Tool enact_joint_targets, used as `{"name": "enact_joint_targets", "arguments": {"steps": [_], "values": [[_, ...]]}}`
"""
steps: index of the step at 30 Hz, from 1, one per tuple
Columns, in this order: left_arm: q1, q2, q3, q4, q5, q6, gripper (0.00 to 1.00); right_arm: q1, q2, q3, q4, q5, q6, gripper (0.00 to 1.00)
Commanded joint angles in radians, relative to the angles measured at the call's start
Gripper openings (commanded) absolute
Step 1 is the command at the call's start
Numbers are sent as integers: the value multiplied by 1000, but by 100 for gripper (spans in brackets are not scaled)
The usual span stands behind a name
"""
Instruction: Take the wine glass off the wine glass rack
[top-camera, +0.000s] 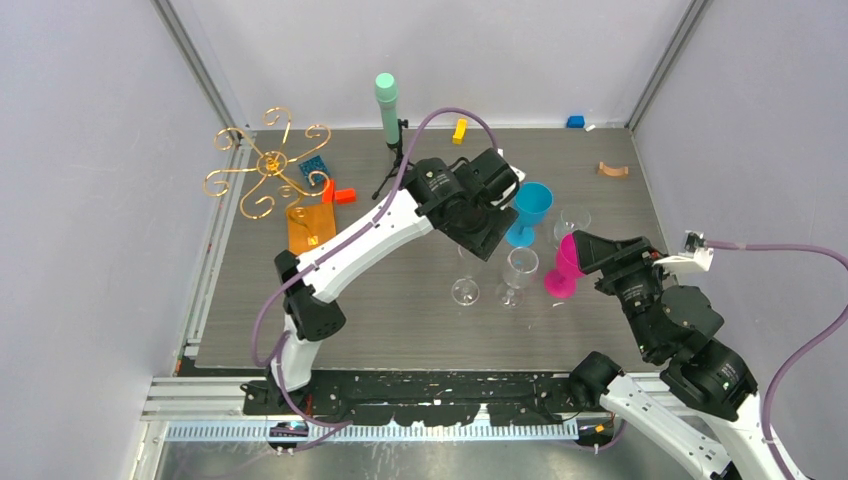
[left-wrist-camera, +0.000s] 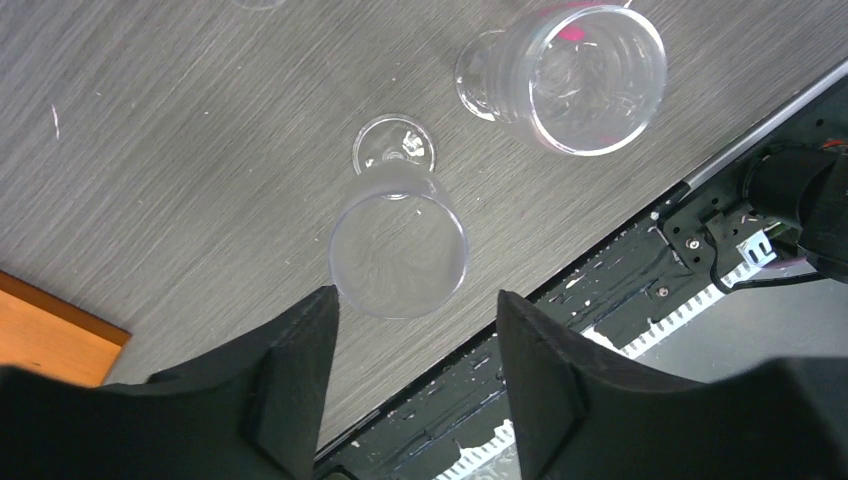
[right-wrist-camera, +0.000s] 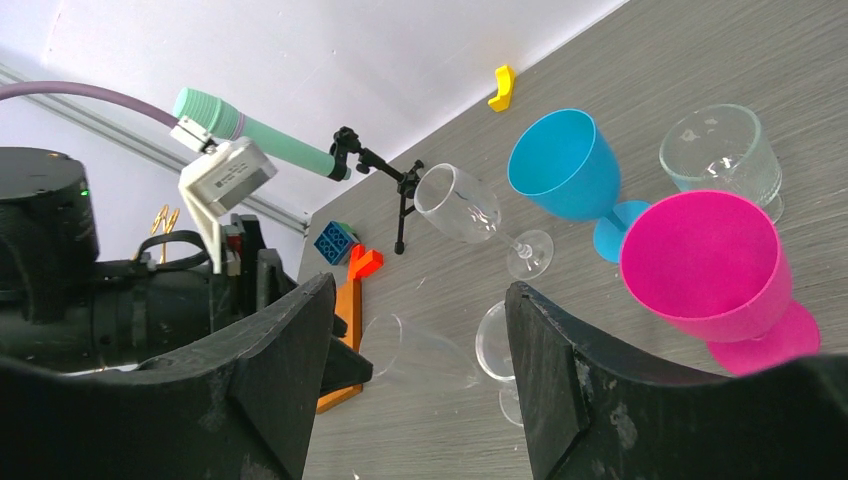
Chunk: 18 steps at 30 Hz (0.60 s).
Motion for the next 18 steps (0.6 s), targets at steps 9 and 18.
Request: {"name": "enact_joint_targets", "arguments": {"steps": [9,18], "values": [[1,-314,-181,160,-223,-105,100,1,-12,70,-46,68,-42,68],[-1,-711,-511,301,-367,-240,100,1,-49,204,-233,229,-199,69]]}}
